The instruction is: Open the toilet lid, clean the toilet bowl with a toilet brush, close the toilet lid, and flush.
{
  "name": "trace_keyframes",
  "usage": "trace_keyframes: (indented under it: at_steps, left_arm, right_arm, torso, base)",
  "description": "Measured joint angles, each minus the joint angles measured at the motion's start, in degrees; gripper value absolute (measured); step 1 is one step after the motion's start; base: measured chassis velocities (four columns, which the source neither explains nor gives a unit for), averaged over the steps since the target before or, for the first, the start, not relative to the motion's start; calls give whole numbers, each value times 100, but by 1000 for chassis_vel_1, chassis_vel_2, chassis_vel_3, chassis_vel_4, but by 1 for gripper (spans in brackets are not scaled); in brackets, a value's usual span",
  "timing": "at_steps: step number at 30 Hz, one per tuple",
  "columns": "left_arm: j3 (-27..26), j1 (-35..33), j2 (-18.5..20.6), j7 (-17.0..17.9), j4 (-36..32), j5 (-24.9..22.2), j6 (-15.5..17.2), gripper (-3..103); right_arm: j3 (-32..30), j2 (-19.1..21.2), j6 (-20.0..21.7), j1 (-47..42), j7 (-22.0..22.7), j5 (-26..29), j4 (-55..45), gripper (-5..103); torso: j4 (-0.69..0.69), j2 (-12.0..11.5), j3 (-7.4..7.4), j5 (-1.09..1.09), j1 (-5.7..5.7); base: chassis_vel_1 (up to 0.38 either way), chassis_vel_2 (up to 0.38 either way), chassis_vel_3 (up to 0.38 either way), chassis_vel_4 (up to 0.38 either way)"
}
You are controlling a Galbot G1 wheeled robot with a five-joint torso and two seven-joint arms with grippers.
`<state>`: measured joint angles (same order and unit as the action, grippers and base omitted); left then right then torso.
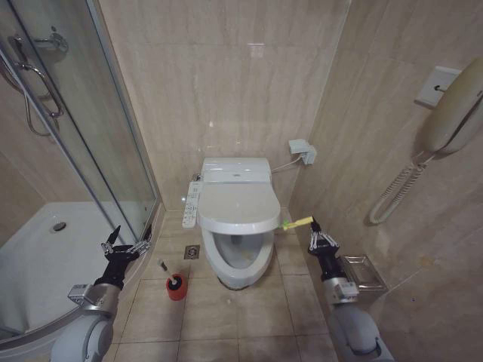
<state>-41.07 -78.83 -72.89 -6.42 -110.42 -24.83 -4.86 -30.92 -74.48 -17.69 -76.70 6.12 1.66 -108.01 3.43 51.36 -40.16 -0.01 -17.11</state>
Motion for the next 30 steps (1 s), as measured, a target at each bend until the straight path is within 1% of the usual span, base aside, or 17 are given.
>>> trace_keyframes:
  at_steps: [3,11,13,17,21,24,26,28,30]
  left_arm:
    - [0,0,0,0,0,0,0,100]
    - [0,0,0,0,0,0,0,100]
    - [0,0,0,0,0,0,0,100]
    - [0,-1,0,0,0,0,0,100]
    - [0,3,0,0,0,0,0,100]
    - [0,2,0,0,0,0,0,100]
    - [-1,0,0,0,0,0,0,100]
    - [-1,0,0,0,0,0,0,100]
    - [-1,-1,0,0,0,0,0,100]
  right_arm:
    - [24,60,94,52,-9,60,-149,0]
    - [25,167,153,145,-101,182,-171,0]
    - [20,194,213,146,-97,274,-196,0]
    - [11,204,189,146,-80,326,-192,0]
    - [7,230,167,180,-45,354,-146,0]
    - [8,260,166,251,-22,387,-115,0]
    - [12,292,182,344,-15,403,-96,0]
    - [17,316,246,445,-43,440,-67,0]
    - [23,317,261,498,-59,464,-47,0]
  torso:
    - [0,0,0,0,0]
    - [0,0,0,1,1]
    - [1,1,1,1,2]
    - [0,1,1,1,2]
    - [3,0,-1,0,-4]
    - [1,-2,-2,-1,-6]
    - [-5,-2,-1,1,-4]
    - [0,-1,0,0,0]
    - [1,0,1,1,3]
  base:
    - [0,0,0,0]
    - [-20,6,15,-12]
    - [-83,70,75,-100]
    - [-125,132,121,-140]
    - [-162,155,144,-189]
    - [-60,114,12,-106]
    - [-12,79,56,0]
    - [10,-10,-26,11]
    - [28,-45,-52,23]
